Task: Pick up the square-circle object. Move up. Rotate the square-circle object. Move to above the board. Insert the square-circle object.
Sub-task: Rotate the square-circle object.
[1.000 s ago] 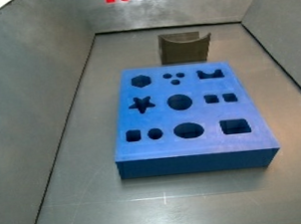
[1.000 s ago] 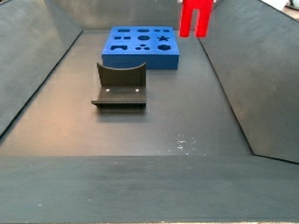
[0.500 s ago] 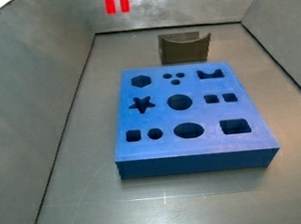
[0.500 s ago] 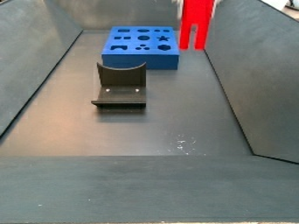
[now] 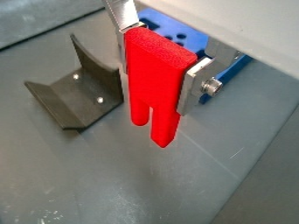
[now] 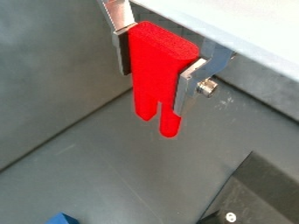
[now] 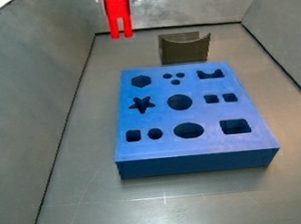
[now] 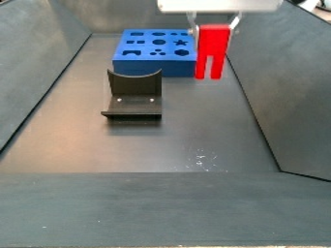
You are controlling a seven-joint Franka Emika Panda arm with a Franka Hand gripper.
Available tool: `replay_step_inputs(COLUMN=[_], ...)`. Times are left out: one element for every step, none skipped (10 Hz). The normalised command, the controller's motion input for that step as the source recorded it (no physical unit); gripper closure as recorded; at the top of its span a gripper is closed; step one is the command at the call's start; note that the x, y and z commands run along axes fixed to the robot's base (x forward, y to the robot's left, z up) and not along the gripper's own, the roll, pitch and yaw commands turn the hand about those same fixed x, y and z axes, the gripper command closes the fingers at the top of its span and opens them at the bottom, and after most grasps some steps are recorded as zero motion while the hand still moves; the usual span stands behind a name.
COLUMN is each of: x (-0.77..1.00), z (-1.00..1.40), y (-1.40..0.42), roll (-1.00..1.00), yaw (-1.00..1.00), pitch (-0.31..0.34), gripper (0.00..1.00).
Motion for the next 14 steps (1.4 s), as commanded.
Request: replay_step_inputs(x=[0.02, 0.02, 0.02, 0.02, 0.02, 0.02, 0.03, 0.0, 0.0, 0.0, -0.03, -0.03, -0.02, -0.02], z=[-1.0, -1.0, -0.96, -0.75, -0.6, -0.45, -0.26, 0.0, 1.0, 1.0, 1.0, 0.92, 0.71, 0.59], y=[0.01, 0.01, 0.01, 0.01, 0.01, 0.01, 0.01, 0.0, 0.0, 0.0, 0.0, 0.0, 0.01, 0.01], roll=[-0.05, -0.05, -0.05, -0.06, -0.06, -0.06, -0.07, -0.07, -0.07, -0.07, -0.07, -0.07, -0.06, -0.06], yaw=[-0.05, -0.05, -0.05, -0.05, -0.04, -0.04, -0.04, -0.04, -0.04, -0.04, -0.04, -0.04, -0.04, -0.05], pitch=[-0.036, -0.037, -0.041, -0.044, -0.042, -0.04, -0.034, -0.022, -0.005, 0.0, 0.028, 0.036, 0.041, 0.044], gripper=[1.0, 1.0, 1.0, 1.0, 1.0, 1.0, 1.0, 0.0, 0.0, 0.0, 0.0, 0.0, 0.0, 0.0])
